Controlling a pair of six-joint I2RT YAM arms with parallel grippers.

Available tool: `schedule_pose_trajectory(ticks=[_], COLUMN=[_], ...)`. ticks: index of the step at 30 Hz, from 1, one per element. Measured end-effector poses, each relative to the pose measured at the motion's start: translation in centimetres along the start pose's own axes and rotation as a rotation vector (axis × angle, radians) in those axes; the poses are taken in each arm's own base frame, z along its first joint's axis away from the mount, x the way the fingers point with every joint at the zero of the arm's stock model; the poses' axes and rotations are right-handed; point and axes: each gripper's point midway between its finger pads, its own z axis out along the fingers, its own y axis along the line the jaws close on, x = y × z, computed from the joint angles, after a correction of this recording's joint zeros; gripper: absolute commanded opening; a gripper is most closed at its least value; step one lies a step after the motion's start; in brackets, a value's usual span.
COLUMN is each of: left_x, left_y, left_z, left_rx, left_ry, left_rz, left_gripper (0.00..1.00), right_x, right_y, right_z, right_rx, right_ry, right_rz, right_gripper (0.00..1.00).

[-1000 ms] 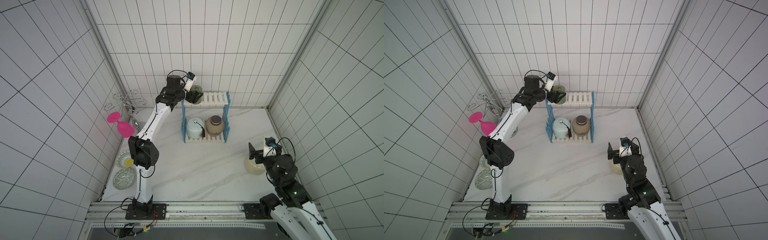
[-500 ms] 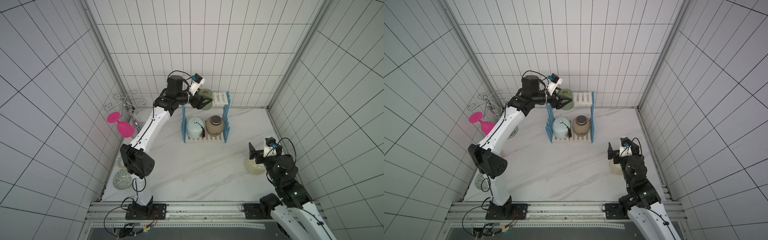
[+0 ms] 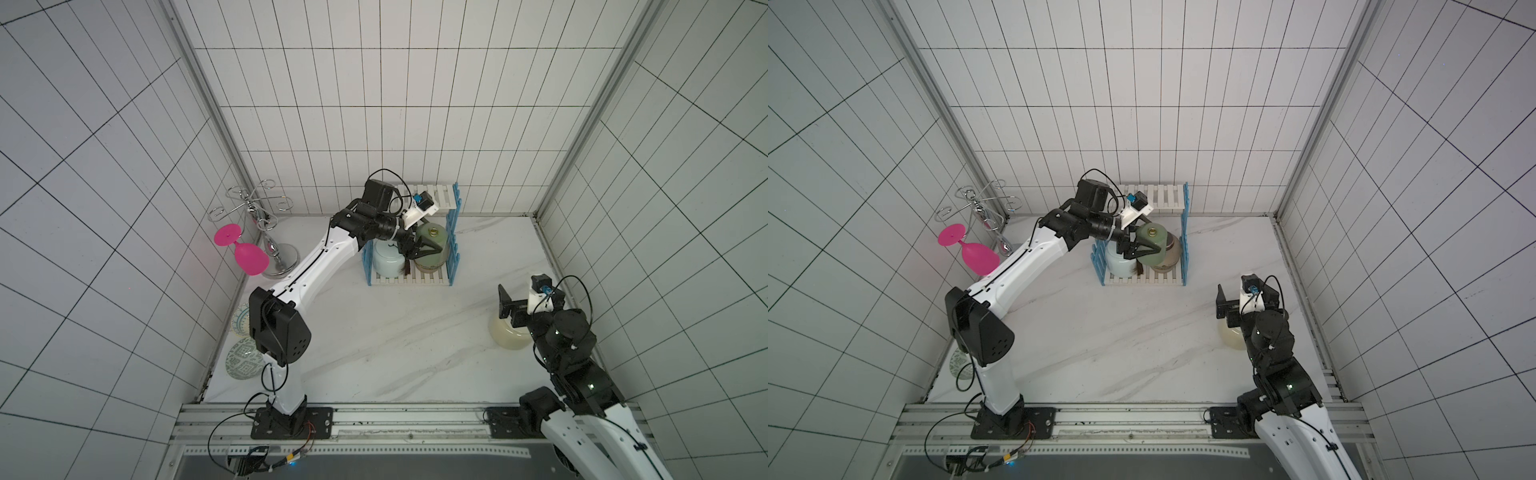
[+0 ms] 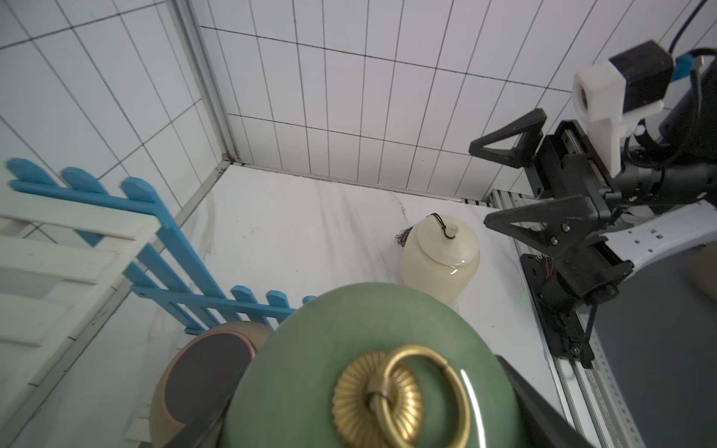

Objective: Remove the tea canisters from the shelf
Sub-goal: Place the tea canister at the center of the board.

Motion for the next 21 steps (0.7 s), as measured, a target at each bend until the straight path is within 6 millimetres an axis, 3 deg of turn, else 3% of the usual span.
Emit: schedule_pose_trajectory(ticks=[12,16,21], left_x=[7.7,8.9,9.7], left_y=[-7.5,-8.4,-7.6], left_z=[7.2,8.3,8.9], left_rx=[0.174,0.189,0.147], left_ry=[0.187,0.203,0.205], left_rz=[0.056,0.056,0.051], left_gripper=[0.46,0.44,0.40], right_x=[0.0,0.0,0.0], right_y=[0.0,0.0,0.0], right_z=[0.0,0.0,0.0], right_rx=[0.000,0.000,0.000], right_ry=[0.000,0.000,0.000], right_rz=[-0.003,-0.004,-0.006], right_gripper=[0.99,0.99,0.99])
